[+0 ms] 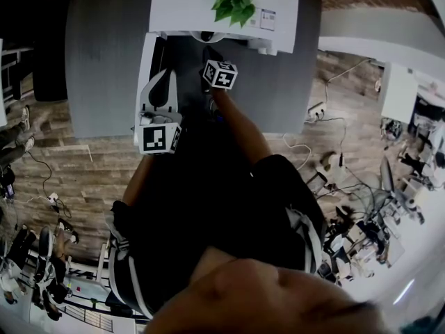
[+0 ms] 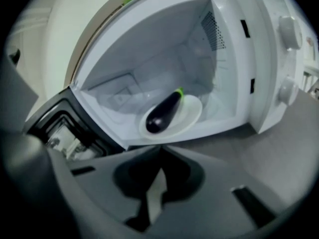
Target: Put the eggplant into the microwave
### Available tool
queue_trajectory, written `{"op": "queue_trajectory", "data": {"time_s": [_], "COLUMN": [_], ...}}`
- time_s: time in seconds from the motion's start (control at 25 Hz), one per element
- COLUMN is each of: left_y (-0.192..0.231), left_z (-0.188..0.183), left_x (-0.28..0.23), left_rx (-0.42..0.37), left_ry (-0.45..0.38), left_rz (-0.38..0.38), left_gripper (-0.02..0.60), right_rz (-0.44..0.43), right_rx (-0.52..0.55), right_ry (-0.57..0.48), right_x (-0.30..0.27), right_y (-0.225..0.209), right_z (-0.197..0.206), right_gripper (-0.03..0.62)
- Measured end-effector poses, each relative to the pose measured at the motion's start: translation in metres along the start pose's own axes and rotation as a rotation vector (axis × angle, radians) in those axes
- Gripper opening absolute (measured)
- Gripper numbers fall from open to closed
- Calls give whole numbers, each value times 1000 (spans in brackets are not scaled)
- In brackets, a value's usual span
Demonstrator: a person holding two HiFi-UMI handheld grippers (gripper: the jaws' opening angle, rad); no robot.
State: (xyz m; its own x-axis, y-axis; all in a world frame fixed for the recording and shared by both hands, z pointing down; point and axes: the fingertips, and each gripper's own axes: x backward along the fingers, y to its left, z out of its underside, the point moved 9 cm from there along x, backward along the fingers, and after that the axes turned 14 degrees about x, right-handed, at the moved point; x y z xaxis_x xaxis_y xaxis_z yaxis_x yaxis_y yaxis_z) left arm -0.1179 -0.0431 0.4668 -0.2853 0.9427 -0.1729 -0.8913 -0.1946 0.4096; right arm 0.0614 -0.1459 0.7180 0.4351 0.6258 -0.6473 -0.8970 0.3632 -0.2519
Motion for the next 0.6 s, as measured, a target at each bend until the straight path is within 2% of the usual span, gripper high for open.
{"op": "queue_trajectory", "data": {"time_s": [0.6], "left_y": [6], "left_z": [5], "left_x": [-7], "left_rx": [16], "left_ry": [12], "left_rz": [-18], "left_gripper": [37], "right_rz": [0], "right_rx": [-48], "right_ry": [8], "right_x": [-18], "right_y": [-6], "right_z": [-9], "right_gripper": [32]}}
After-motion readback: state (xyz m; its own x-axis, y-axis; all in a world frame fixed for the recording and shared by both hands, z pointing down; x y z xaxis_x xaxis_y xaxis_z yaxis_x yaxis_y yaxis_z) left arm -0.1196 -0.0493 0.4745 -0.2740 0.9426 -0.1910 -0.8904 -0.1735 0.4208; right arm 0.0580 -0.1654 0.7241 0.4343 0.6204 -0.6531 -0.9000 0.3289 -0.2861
